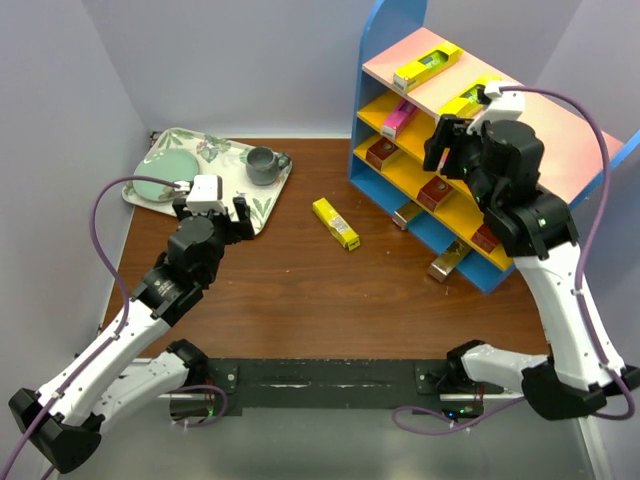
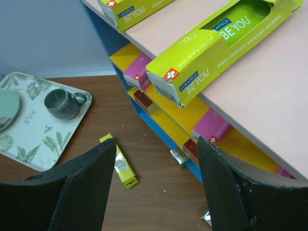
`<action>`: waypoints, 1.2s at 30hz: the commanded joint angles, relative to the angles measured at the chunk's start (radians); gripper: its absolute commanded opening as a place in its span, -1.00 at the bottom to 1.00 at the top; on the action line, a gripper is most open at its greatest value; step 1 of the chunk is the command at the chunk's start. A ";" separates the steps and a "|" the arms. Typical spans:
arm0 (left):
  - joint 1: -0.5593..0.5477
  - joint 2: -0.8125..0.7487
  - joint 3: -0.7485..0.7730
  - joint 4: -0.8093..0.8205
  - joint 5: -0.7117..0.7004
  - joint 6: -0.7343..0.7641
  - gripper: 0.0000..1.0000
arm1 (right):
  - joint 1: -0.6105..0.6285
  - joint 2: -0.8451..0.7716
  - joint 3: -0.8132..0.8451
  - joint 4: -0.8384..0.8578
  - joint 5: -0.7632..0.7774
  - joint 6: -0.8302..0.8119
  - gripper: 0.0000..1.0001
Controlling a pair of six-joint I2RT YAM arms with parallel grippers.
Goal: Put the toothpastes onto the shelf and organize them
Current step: Place the toothpaste on the shelf.
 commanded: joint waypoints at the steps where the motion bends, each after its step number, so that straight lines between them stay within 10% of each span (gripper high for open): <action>1: 0.010 -0.004 0.005 0.019 0.018 -0.017 0.77 | -0.002 -0.060 -0.040 0.144 -0.153 -0.073 0.45; 14: 0.018 0.004 0.001 0.025 0.036 -0.016 0.79 | -0.004 -0.011 -0.044 0.226 -0.457 -0.165 0.61; 36: 0.026 0.011 -0.001 0.023 0.042 -0.014 0.79 | -0.005 0.102 -0.012 0.287 -0.161 -0.222 0.62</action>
